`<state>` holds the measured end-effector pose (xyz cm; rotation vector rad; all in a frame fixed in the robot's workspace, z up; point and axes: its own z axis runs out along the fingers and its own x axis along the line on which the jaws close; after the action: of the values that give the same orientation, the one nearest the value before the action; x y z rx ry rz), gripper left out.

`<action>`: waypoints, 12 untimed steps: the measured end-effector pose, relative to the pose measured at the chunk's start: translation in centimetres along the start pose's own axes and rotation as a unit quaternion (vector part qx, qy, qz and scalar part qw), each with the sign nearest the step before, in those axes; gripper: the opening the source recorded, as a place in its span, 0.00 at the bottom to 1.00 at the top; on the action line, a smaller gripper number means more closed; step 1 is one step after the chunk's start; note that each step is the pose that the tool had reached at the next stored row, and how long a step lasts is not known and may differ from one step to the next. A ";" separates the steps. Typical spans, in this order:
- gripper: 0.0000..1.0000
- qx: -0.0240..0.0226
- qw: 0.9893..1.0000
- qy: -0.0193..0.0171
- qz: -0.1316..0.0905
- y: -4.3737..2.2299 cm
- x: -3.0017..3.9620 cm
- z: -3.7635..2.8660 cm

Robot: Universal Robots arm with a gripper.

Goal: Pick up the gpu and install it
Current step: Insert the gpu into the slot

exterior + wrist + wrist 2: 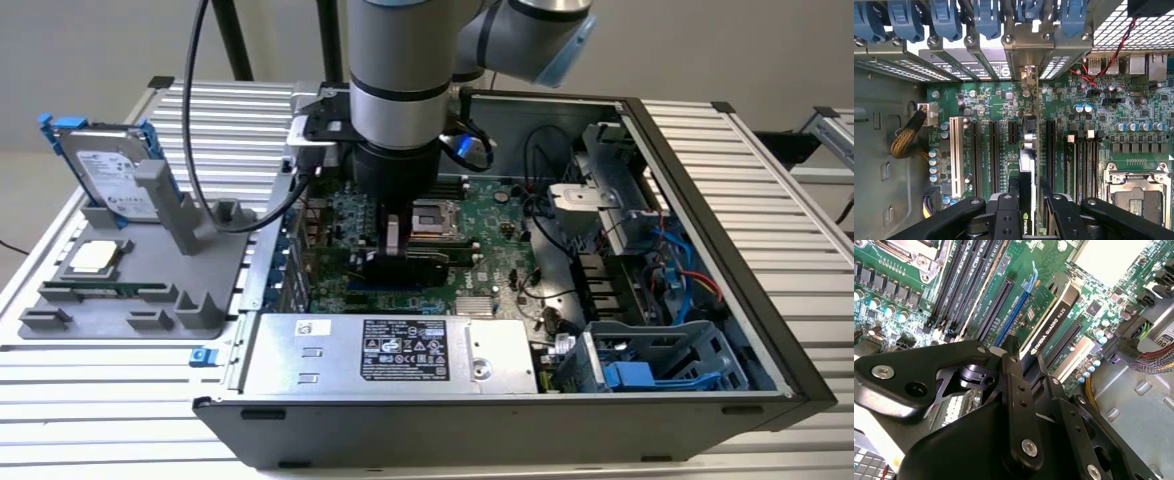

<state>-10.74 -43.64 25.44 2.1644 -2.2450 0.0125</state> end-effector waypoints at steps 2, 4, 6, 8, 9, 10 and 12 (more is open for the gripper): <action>0.00 0.000 1.000 0.000 0.000 0.03 0.01 0.05; 0.00 0.000 1.000 0.000 0.000 0.04 0.00 0.10; 0.00 0.000 1.000 0.000 0.000 0.05 0.00 0.17; 0.00 0.000 1.000 0.000 0.000 0.06 0.00 0.25; 0.00 0.000 1.000 0.000 0.000 0.07 0.00 0.28; 0.00 0.000 1.000 0.000 0.000 0.09 0.00 0.31; 0.00 0.000 1.000 0.000 0.000 0.13 0.00 0.35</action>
<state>-10.88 -43.65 25.10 2.1644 -2.2449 0.0128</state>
